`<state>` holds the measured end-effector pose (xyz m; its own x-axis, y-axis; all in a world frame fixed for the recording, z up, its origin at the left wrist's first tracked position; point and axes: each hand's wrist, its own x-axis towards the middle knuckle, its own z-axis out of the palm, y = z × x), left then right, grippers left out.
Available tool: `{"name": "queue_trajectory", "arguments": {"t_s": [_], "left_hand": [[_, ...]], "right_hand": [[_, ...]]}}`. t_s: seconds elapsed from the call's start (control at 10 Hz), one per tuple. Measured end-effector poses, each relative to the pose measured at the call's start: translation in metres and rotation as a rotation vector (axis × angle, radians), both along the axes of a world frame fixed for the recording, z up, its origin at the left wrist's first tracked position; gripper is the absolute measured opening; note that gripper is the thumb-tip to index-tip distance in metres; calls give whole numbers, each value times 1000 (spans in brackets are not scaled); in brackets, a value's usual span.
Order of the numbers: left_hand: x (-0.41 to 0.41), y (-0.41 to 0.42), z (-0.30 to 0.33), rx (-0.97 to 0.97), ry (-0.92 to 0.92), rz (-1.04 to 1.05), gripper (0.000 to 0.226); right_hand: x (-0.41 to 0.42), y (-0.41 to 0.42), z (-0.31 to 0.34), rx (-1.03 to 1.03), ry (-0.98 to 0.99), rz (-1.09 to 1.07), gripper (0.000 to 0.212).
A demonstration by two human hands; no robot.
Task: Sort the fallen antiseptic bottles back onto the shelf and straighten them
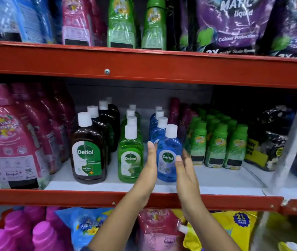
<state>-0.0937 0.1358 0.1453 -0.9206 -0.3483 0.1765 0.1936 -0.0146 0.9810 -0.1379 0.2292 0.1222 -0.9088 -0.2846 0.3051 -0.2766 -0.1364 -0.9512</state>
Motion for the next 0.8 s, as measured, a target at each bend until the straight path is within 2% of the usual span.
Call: {"name": "queue_trajectory", "arguments": {"t_s": [0.1,0.4,0.6,0.7,0.8], "left_hand": [[1,2,-1,-9,2,32,71],[12,7,-4,-35,-10,126,91],[18,9,-3,-62,-42,130,91],[22,7,-2,-79,-20,137,85],[26,8,2,-152,47,225,43]], "right_hand": [[-5,4,-2,5,6,39,26],[-19,5,-4,6,12,114,27],[-18,6,-8,62,62,122,42],[-11,7,-4,86,100,127,49],[-7,10,5,58,169,-22,52]]}}
